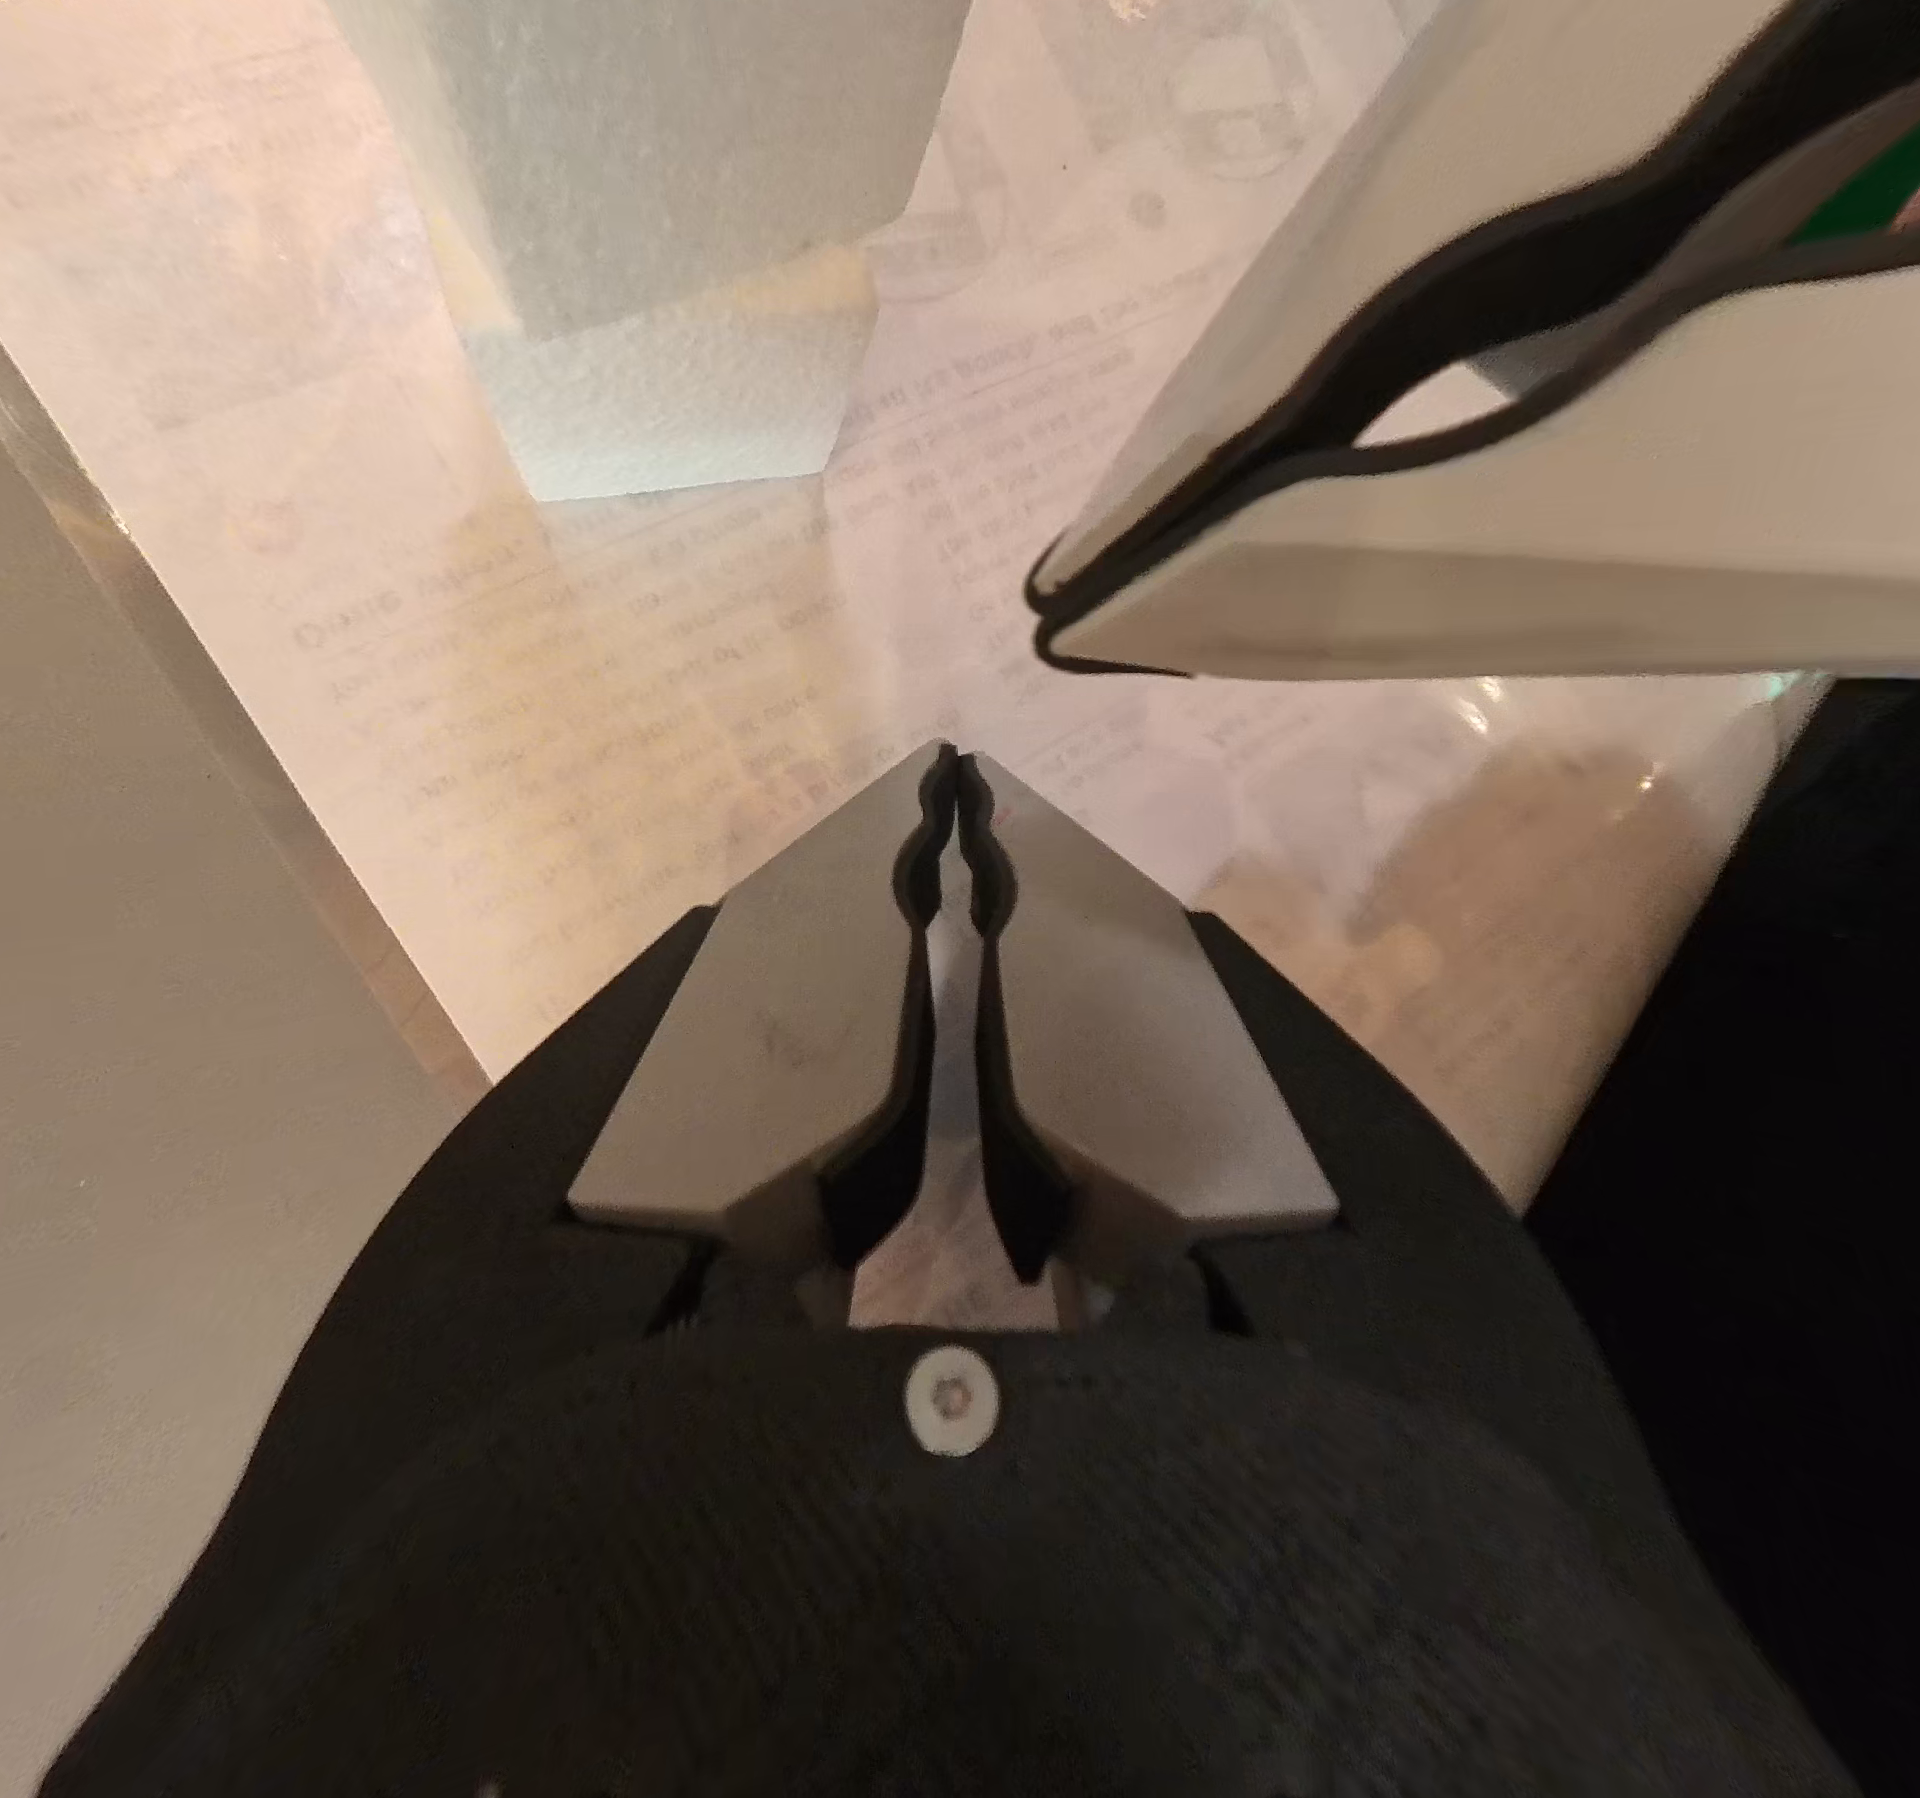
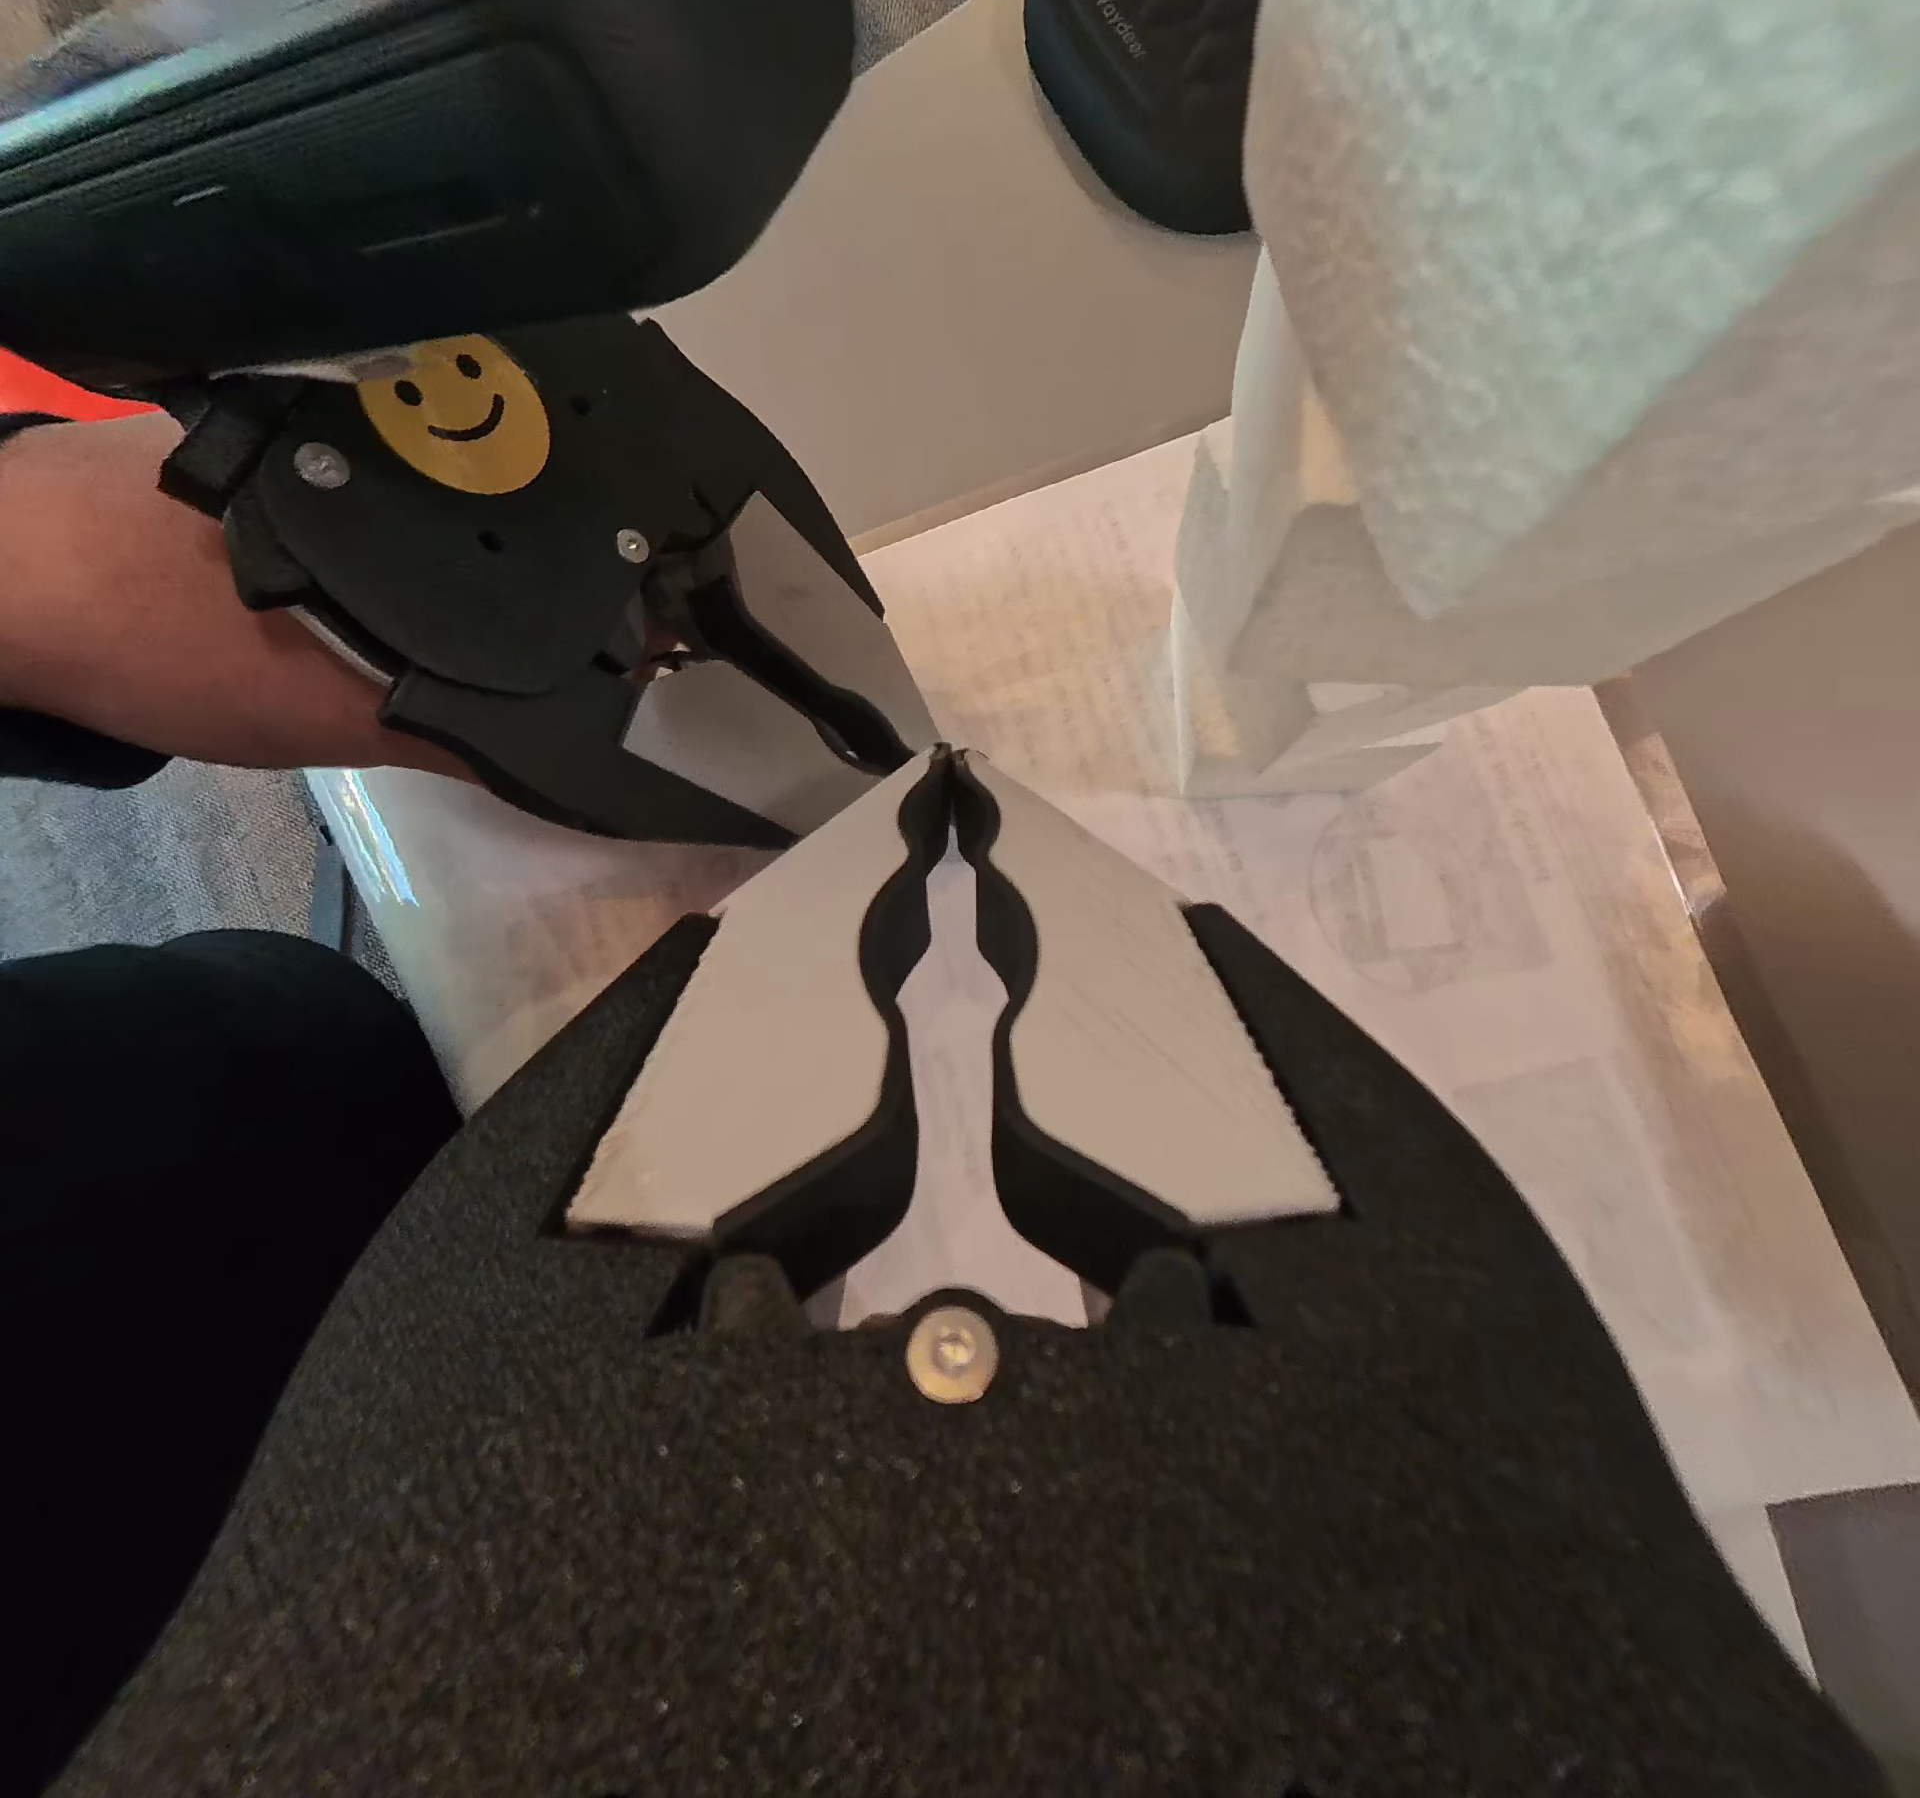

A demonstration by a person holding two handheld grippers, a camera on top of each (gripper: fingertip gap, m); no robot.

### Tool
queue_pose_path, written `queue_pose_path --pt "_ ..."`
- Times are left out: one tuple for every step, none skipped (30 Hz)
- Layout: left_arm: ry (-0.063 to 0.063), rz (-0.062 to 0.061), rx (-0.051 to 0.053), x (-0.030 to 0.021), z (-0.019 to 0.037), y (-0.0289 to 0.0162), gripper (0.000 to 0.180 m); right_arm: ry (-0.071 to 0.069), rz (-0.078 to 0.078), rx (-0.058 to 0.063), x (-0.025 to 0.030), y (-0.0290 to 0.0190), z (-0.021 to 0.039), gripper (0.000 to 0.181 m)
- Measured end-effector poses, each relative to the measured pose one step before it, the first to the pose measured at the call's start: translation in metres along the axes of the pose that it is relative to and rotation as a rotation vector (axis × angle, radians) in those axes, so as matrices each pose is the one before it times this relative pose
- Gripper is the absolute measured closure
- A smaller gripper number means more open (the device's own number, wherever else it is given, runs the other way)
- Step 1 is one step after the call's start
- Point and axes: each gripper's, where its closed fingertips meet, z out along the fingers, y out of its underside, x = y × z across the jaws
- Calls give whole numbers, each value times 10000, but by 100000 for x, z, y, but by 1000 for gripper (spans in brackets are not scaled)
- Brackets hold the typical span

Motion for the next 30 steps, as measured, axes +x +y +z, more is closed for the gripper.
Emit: queue_pose_path --pt "0 -5 0 8 -4 8 180 -58 59 16 24 -75 172 181" --pt "-2 -5 -4 -4 2 -3 180 -134 48 2 -84 -53 188 181" --pt "-6 -4 3 -2 -2 4 180 -211 25 -11 -220 -14 195 181" --pt "-5 -8 3 -1 2 -4 180 -186 16 -62 -217 53 186 181" --pt "-5 -16 2 1 -7 7 180 -61 -6 -88 -65 87 169 181" --pt "-5 -18 7 -6 8 -2 180 11 -49 -52 16 45 133 181" --pt "-1 -18 9 8 -2 -3 180 5 -59 -13 -14 -28 103 181" --pt "4 -14 6 0 -1 9 180 -8 -42 5 -37 -60 79 181" --pt "0 -16 4 -6 -7 -2 180 -9 -36 -6 -41 -38 65 181" --pt "-4 -6 4 -1 3 -6 180 -8 -33 -22 -29 -14 75 181" --pt "-1 -2 -1 0 -1 1 180 -14 -30 -21 -39 -15 75 181" --pt "4 -10 -4 -4 5 5 180 -16 -34 -14 -46 -8 67 181" --pt "7 -15 2 -1 -4 -7 180 -11 -38 -14 -42 1 61 181" --pt "7 -9 9 1 0 5 180 14 -36 -7 20 -17 65 181" --pt "6 -16 6 3 -6 -4 180 22 -25 10 44 -38 69 181" --pt "2 -12 3 -9 0 6 180 -4 -6 3 20 -51 63 181" --pt "-4 -6 1 -1 1 -1 180 -22 4 -16 15 -40 83 181" --pt "-4 -4 -2 -3 -1 2 180 -12 -6 -10 21 -66 79 181" --pt "-1 -8 -2 -1 2 -5 180 -4 -20 -2 27 -94 76 181" --pt "-4 -7 1 -4 -8 8 180 3 -30 -5 42 -98 67 181" --pt "-3 -7 2 0 1 -3 180 0 -33 -8 26 -111 71 181" --pt "-1 -3 -1 1 -1 2 180 1 -34 -10 27 -109 70 181" --pt "-3 -4 0 -2 0 1 180 5 -33 -5 30 -128 58 181" --pt "-6 -6 5 0 -1 1 180 1 -36 7 17 -143 67 181" --pt "-3 -9 7 -5 4 6 180 -9 -40 3 7 -130 71 181" --pt "-4 -13 6 8 0 0 180 2 -52 -25 50 -70 96 181" --pt "-5 -11 6 -4 -4 1 180 60 -86 -54 188 -32 108 181" --pt "-4 -7 5 -5 -5 3 180 169 -125 -65 451 -17 103 181" --pt "-7 -3 3 5 3 1 180 288 -132 -49 743 -35 83 181" --pt "-10 -1 2 -1 2 3 180 432 -94 -24 1121 -61 48 181"
